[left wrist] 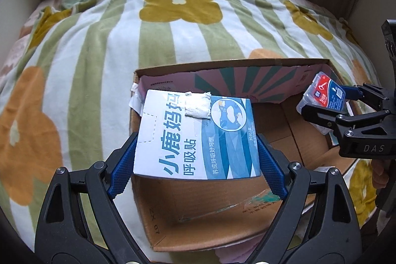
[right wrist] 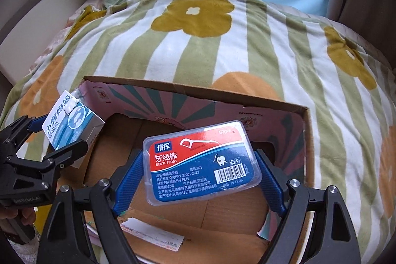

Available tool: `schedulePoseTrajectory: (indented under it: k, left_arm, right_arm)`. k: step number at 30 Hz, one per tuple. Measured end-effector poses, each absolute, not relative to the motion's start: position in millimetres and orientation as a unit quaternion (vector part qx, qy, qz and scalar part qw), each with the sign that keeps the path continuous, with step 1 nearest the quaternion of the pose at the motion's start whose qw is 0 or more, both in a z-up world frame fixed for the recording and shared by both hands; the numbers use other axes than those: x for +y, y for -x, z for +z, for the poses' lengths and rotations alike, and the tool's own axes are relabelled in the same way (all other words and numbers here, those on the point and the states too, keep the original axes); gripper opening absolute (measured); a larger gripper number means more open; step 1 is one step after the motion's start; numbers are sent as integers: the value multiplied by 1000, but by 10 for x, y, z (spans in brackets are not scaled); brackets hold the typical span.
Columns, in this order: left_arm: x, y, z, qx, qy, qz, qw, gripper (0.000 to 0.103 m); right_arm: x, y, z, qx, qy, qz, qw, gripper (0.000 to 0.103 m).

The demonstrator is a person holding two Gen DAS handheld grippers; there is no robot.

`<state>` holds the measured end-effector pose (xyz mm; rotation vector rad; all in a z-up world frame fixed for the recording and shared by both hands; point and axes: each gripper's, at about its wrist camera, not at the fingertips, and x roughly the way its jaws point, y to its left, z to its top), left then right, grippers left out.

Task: Organize objects
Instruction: 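Carry both items into the cardboard box and open both grippers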

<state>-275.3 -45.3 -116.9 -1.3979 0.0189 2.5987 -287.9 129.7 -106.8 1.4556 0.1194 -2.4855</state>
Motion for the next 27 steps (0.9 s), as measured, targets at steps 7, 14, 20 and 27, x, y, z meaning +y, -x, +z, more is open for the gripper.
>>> schedulePoseTrajectory:
  k: [7,14,20,27]
  left_arm:
    - [-385,2741,-1157,8,471,876,102,87]
    - [-319,2707,-1042,27,457,883,100,90]
    - [-328,2632,-923,50,442,891,93,103]
    - [-410,2483,-817,40,434,896,90,103]
  right_arm:
    - [1297,2965,-1031,36,-500,-856,128,83]
    - [1349,3003,-952,24,-498,-860,112,83]
    - [1412,2998,-1000,9,-519,-847,116,102]
    - [1434,2860,-897,25,-497,-859,124,102]
